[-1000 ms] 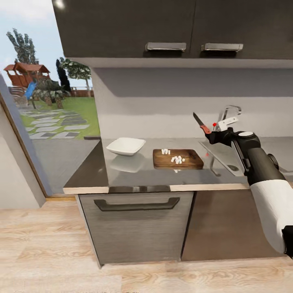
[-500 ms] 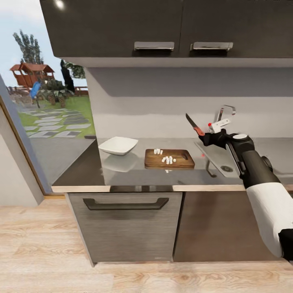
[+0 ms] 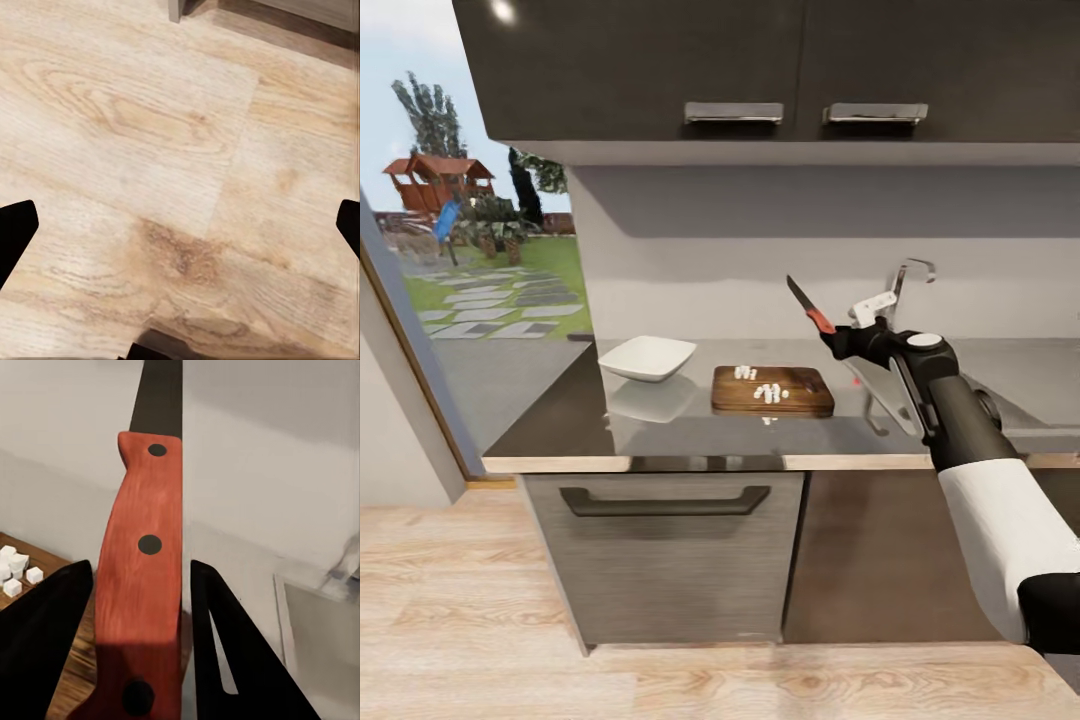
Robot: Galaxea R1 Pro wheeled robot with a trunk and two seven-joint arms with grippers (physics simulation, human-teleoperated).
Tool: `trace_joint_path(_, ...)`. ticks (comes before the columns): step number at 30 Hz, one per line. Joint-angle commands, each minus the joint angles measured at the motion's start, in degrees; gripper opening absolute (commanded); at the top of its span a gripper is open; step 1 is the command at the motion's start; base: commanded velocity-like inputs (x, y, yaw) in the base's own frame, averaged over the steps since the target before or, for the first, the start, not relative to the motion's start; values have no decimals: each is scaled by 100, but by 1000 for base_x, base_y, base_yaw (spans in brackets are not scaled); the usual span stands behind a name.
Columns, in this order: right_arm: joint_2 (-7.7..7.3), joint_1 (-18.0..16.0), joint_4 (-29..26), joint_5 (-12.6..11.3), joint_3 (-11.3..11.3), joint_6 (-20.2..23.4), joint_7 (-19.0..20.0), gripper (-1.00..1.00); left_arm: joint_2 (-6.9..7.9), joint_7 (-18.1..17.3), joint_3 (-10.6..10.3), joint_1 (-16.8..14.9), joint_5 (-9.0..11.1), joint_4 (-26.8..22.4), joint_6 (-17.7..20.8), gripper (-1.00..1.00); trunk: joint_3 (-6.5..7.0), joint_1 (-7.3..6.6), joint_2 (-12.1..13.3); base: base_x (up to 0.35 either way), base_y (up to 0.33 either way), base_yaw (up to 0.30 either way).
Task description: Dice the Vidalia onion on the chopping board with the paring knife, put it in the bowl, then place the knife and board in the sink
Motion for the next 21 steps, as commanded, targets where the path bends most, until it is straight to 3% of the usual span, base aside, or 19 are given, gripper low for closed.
trace_joint_path(1,28,-3,-41,61,1,24,36,-100,-4,3,4,-11,6,24,-39,100,-6,0,-3,0,-196,0)
trace_joint_path(5,125,-3,-170,69,-8,32,15,-100,-8,10,4,-11,6,24,-38,100,-6,0,-3,0,-229,0)
trace_joint_path(11,-66,-3,-52,64,3,34,7,-100,-17,16,4,-11,6,24,-38,100,-6,0,-3,0,-284,0)
trace_joint_path(21,-81,-3,756,82,11,21,-86,-100,-18,25,4,-11,9,24,-38,100,-6,0,-3,0,-312,0)
